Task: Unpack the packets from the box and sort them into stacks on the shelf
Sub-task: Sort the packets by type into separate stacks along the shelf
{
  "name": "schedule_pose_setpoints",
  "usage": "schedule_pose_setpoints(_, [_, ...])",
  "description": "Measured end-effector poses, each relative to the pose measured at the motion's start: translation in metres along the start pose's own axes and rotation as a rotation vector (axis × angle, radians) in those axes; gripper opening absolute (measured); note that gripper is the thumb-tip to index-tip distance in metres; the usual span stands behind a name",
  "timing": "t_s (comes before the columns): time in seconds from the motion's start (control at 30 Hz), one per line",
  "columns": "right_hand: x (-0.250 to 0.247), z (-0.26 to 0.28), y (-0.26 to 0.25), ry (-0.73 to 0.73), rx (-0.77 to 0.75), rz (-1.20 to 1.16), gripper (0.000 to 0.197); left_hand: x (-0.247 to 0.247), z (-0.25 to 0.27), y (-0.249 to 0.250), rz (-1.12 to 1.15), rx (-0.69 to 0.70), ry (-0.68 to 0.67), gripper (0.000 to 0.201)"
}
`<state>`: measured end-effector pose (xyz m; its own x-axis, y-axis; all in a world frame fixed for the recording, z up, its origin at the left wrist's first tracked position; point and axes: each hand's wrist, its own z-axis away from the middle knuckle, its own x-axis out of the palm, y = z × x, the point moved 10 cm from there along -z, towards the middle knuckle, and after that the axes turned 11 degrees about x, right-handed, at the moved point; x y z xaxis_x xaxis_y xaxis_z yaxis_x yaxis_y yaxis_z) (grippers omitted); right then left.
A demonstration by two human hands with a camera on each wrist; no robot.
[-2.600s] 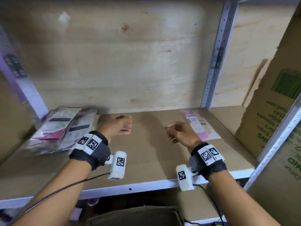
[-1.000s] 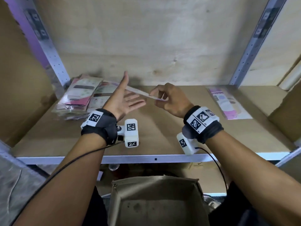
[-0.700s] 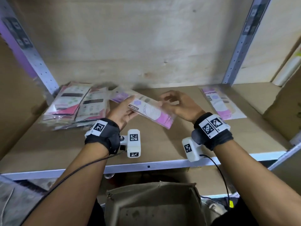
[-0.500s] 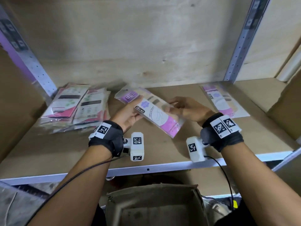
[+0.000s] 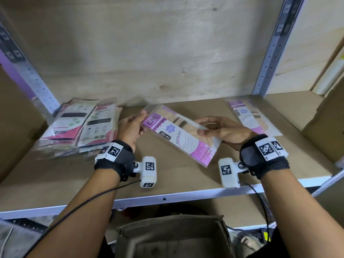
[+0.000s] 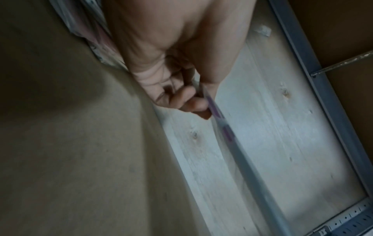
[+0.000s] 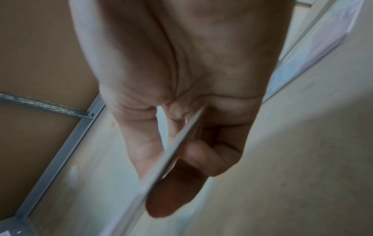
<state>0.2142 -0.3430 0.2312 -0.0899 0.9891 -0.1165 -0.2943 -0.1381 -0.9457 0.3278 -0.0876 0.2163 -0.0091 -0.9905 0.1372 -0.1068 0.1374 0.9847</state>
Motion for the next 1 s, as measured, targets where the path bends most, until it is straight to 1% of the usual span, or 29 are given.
schedule_pose_setpoints(0.13, [0.003,0.004,0.000,-0.037,-0.009,-0.025,0.038,-0.008,0.001,-0.004,-0.002,-0.032,0.067,0.016])
schedule_pose_setpoints(0.2, [0.005,0.006,0.000,-0.051,-0.016,-0.019,0.039,-0.011,0.002,-0.006,0.023,-0.057,0.078,0.011])
schedule_pose_setpoints(0.27, [0.006,0.007,0.000,-0.055,-0.018,0.002,0.041,-0.014,0.003,-0.010,0.036,-0.087,0.049,0.012])
schedule_pose_setpoints(0.33, [0.005,0.008,0.002,-0.055,-0.016,0.019,0.040,-0.016,0.003,-0.014,0.006,-0.107,-0.018,0.014])
schedule_pose_setpoints(0.47, [0.005,0.008,0.005,-0.060,0.003,0.052,0.041,-0.020,0.002,-0.013,-0.073,-0.068,-0.116,0.013])
schedule_pose_setpoints(0.6, [0.009,0.009,0.007,-0.089,0.017,0.042,0.041,-0.023,0.004,-0.007,-0.169,-0.022,-0.111,0.013])
schedule_pose_setpoints(0.67, [0.010,0.009,0.007,-0.083,0.012,0.050,0.042,-0.023,0.003,-0.003,-0.180,0.011,-0.113,0.013])
schedule_pose_setpoints(0.8, [0.008,0.009,0.007,-0.071,-0.002,0.036,0.044,-0.022,0.003,0.001,-0.192,0.065,-0.134,0.021])
schedule_pose_setpoints(0.87, [0.006,0.010,0.007,-0.077,-0.013,0.023,0.044,-0.023,0.003,0.000,-0.159,0.053,-0.143,0.027])
schedule_pose_setpoints(1.0, [0.004,0.010,0.006,-0.086,-0.048,-0.002,0.042,-0.022,0.003,-0.005,-0.047,-0.034,-0.145,0.034])
